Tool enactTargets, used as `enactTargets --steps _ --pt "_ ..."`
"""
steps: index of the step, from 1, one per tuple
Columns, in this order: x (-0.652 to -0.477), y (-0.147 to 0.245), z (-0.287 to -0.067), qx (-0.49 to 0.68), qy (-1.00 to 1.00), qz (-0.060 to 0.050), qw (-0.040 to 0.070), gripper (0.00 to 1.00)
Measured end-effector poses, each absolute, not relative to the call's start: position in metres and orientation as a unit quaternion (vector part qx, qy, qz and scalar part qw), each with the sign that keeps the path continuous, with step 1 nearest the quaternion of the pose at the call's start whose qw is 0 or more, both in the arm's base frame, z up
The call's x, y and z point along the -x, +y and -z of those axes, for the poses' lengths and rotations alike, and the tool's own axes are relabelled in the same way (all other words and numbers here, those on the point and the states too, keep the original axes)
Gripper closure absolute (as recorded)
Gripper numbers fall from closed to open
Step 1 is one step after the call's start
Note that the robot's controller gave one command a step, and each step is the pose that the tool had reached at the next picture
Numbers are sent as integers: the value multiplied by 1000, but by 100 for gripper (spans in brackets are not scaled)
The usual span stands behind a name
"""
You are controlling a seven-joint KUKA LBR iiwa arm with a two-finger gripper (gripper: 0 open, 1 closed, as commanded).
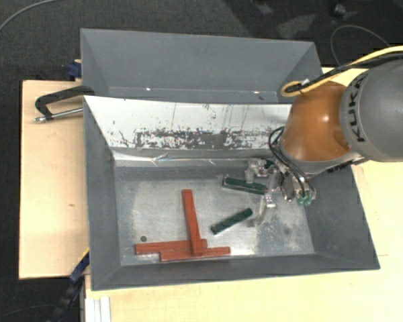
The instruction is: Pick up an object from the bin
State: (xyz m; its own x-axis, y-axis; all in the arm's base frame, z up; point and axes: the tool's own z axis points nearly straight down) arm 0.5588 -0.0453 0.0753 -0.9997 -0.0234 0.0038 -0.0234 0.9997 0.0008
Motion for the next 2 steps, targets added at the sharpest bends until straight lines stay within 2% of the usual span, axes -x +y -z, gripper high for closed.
enactTargets --steps 1,2 --pt "-519 14 -72 -53 -999 1 0 0" --pt "-520 11 -73 -51 -999 1 -1 100"
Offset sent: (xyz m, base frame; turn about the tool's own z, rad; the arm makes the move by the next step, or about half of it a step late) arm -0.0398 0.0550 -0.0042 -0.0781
